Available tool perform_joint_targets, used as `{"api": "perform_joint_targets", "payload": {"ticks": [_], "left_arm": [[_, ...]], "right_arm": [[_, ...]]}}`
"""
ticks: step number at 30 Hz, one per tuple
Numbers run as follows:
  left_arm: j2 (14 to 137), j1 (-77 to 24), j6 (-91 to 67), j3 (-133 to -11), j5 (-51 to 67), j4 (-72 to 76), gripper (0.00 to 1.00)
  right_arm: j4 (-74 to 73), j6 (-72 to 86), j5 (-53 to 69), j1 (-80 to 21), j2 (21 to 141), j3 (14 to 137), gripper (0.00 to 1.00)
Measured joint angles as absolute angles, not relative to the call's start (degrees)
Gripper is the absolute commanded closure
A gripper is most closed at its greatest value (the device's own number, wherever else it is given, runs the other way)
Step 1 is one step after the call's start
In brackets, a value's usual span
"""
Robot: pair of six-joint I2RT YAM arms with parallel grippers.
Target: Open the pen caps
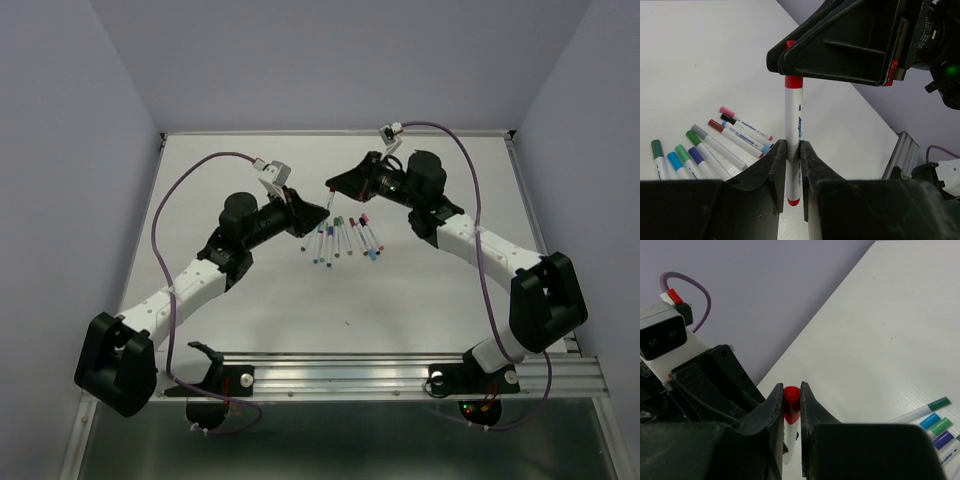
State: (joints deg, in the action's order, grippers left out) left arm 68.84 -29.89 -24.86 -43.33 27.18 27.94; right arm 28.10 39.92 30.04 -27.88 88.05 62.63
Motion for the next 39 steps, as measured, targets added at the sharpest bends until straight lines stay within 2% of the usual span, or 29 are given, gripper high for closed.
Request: {"api": "perform_joint_targets", "payload": {"ticks": [6, 14, 19, 20, 21, 22, 23, 26, 27, 39], "left_arm": [[64.99, -30.00, -27.16, -39.46, 25.32, 31.40, 1.00], [62.89, -32.27, -29.28, -34.83, 31.27, 24.47, 1.00], [62.92, -32.27, -29.50, -34.81, 30.79, 23.64, 1.00], [62.92, -32.27, -29.45, -34.83, 30.65, 23.57, 0.96], [62.92, -32.27, -29.21, -35.00, 30.20, 23.22, 0.84], [63.13, -32.27, -28.60, -35.83, 29.76, 22.26, 0.55], [63.35, -32.27, -28.53, -36.49, 29.52, 21.89, 0.39], [65.17, -32.27, -26.76, -41.12, 27.90, 19.99, 0.04], [65.73, -32.27, -26.04, -42.96, 27.11, 19.79, 0.01], [73.67, -32.25, -20.34, -54.87, 23.53, 18.50, 0.01]], "right_arm": [[24.60, 39.81, 28.91, -27.70, 88.58, 66.00, 0.99], [28.99, 37.78, 16.08, -14.17, 90.63, 73.58, 0.99], [29.04, 37.28, 15.68, -14.76, 90.63, 73.60, 0.99], [29.06, 37.26, 16.01, -14.92, 90.61, 73.60, 0.99], [28.93, 37.28, 16.69, -15.07, 90.61, 73.60, 0.99], [28.80, 37.28, 17.32, -15.16, 90.61, 73.60, 0.99], [28.69, 37.28, 18.06, -15.29, 90.61, 73.60, 0.99], [28.64, 37.36, 20.16, -15.35, 90.61, 73.45, 0.99], [28.49, 37.41, 21.39, -15.35, 90.61, 73.30, 0.99], [27.83, 43.03, 33.06, -15.46, 90.45, 68.16, 0.99]]}}
